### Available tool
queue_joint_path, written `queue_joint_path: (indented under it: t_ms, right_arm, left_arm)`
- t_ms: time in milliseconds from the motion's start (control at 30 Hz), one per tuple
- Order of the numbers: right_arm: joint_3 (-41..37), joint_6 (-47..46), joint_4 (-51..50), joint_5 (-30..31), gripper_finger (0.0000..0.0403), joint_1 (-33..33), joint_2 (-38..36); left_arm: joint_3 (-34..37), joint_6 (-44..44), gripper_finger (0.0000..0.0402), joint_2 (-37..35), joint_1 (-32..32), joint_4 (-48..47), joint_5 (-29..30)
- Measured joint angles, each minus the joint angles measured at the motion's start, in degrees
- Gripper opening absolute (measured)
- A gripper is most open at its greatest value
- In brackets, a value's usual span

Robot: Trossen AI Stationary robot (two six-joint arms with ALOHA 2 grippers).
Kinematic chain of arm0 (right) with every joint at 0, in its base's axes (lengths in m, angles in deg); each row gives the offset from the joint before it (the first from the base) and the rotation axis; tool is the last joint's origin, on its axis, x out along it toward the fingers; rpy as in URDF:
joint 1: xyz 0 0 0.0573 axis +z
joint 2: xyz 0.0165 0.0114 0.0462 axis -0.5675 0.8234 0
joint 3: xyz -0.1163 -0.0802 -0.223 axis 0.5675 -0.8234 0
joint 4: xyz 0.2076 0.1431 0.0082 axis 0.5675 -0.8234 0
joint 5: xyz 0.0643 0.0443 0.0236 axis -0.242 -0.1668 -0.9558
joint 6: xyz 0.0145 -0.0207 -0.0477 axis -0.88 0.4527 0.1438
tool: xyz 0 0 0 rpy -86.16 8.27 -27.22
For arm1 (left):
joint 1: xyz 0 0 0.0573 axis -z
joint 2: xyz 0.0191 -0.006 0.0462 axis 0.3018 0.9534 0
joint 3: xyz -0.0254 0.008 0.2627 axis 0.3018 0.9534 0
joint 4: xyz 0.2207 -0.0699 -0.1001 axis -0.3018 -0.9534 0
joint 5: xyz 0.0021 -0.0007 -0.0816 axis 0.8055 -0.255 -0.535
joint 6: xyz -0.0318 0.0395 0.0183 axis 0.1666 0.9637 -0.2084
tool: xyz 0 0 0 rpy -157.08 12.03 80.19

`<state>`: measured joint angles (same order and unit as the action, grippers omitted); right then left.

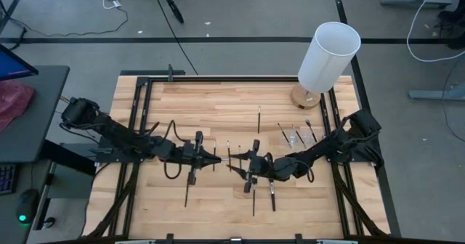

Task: Put items in baskets/containers
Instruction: Put the black eyeshadow brush into the transparent organizer

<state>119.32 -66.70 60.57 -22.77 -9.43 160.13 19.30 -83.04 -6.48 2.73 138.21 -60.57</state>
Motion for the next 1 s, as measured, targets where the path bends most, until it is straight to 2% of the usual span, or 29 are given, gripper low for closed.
queue_joint_path:
  t_ms: [167, 367, 467, 767, 1000]
  right_arm:
    - [0.42, 0.51, 1.88, -0.13, 0.0146, -0.53, 0.0]
    - [0.42, 0.54, 4.68, -6.83, 0.0119, -1.48, 0.0]
    - [0.42, 0.54, 5.13, -7.53, 0.0102, -1.71, 0.0]
    - [0.42, 0.81, 5.07, -7.61, 0.0012, -1.7, 0.0]
    - [0.41, 0.71, 1.7, -7.36, 0.0012, -1.7, -0.04]
  left_arm:
    - [-0.29, 0.69, 0.0017, 0.0, 0.0, 0.04, -0.01]
    - [-0.29, 0.69, 0.0015, -0.01, 0.0, 0.17, 0.06]
    - [-0.29, 0.69, 0.0018, -0.02, 0.0, 0.19, 0.12]
    - [-0.32, 0.75, 0.0024, -0.07, 0.02, 0.23, 0.87]
    - [-0.33, 0.84, 0.0056, -0.07, 0.0, -0.08, 1.84]
